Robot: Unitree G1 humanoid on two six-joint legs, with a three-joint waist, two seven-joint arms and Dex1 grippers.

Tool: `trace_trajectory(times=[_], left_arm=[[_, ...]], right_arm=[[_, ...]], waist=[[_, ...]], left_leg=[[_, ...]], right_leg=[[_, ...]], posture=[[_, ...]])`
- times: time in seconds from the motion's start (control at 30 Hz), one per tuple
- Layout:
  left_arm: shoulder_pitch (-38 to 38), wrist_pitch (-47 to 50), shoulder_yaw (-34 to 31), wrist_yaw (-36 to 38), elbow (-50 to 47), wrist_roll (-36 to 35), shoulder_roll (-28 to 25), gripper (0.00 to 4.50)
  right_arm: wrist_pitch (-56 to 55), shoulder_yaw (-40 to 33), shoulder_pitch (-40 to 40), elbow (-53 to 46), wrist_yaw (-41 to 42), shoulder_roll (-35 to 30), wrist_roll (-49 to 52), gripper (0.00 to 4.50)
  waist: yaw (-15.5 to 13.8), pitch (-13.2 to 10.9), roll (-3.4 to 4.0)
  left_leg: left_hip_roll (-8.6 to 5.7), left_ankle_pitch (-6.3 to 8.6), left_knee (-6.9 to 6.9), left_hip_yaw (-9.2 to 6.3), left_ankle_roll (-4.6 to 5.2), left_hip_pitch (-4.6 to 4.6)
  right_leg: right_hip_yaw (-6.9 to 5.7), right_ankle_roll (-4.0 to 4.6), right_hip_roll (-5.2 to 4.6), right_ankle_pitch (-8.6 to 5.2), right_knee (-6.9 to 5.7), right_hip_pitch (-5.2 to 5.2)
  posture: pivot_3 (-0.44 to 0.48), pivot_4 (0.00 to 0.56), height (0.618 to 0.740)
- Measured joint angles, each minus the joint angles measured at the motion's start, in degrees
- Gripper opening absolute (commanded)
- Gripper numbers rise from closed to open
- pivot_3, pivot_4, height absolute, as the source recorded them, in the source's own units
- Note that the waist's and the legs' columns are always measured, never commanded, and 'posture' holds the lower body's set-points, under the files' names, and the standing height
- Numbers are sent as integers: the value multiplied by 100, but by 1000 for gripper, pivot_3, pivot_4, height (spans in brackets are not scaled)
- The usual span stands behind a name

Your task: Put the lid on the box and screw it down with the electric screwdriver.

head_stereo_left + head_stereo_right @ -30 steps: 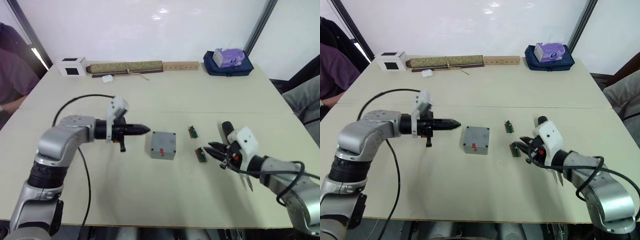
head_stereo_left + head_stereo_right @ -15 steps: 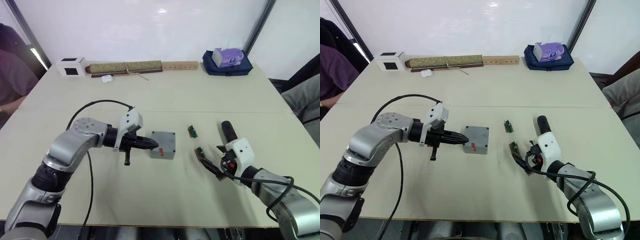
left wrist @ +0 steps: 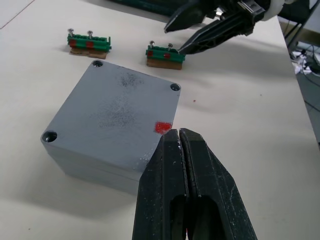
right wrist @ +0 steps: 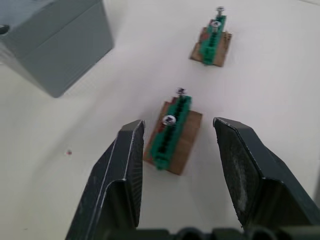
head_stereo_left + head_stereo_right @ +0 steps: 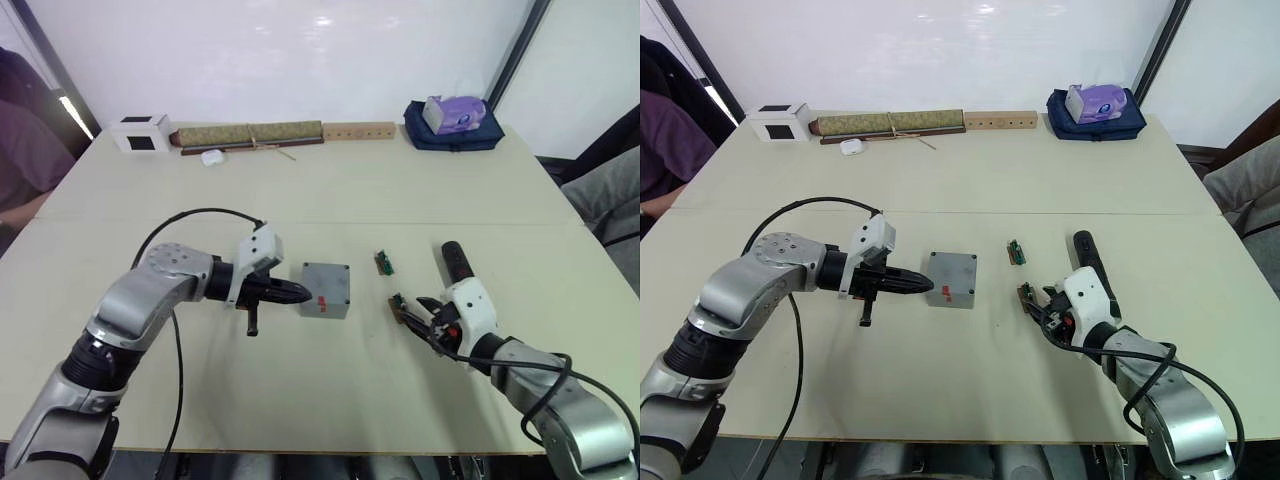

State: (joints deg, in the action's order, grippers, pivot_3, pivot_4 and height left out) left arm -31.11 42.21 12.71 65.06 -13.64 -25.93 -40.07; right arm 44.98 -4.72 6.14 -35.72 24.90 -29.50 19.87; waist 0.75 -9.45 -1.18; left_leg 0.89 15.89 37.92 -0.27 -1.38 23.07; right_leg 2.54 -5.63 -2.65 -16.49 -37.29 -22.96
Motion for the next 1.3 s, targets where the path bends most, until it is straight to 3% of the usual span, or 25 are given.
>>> trace_trajectory(times=[0.13, 0.23, 0.33, 0.37, 1.1, 1.3], left_arm=[[0, 0, 0, -12, 0, 2, -26, 0], [0, 0, 0, -27, 0, 32, -53, 0], [0, 0, 0, -29, 0, 33, -53, 0], [0, 0, 0, -31, 0, 33, -53, 0], [-5, -59, -16, -60, 364, 72, -45, 0], [-134, -280, -140, -91, 847, 178, -86, 0]], right_arm=[[-28, 79, -49, 24, -4, 1, -24, 2230], [-70, 180, -72, 97, -6, 2, -53, 1585], [-113, 196, -77, 124, -34, 3, -65, 196], [-129, 200, -78, 124, -39, 3, -66, 49], [133, -69, -233, -56, -164, 104, 184, 49], [476, -161, -738, -361, -229, 103, 451, 49]], waist=[[5, 0, 0], [1, 0, 0], [-1, 0, 0], [0, 0, 0], [1, 0, 0], [14, 0, 0]], left_leg=[[0, 0, 0, 0, 0, 0], [0, 0, 0, 0, 0, 0], [-1, 0, 2, 1, 0, 1], [-1, 0, 2, 1, 0, 1], [0, 0, 4, -1, 0, 1], [0, 0, 6, 1, 0, 3]], right_leg=[[0, 0, 1, 0, -1, -1], [0, 0, 1, 0, -1, -2], [0, 0, 0, 0, -1, -2], [0, 0, 0, 0, -1, -2], [-1, -1, 0, 1, -6, -2], [0, -1, 1, 1, -16, -10]], posture=[[0, 150, 740], [0, 150, 740], [0, 150, 740], [0, 150, 740], [0, 150, 740], [0, 150, 740]])
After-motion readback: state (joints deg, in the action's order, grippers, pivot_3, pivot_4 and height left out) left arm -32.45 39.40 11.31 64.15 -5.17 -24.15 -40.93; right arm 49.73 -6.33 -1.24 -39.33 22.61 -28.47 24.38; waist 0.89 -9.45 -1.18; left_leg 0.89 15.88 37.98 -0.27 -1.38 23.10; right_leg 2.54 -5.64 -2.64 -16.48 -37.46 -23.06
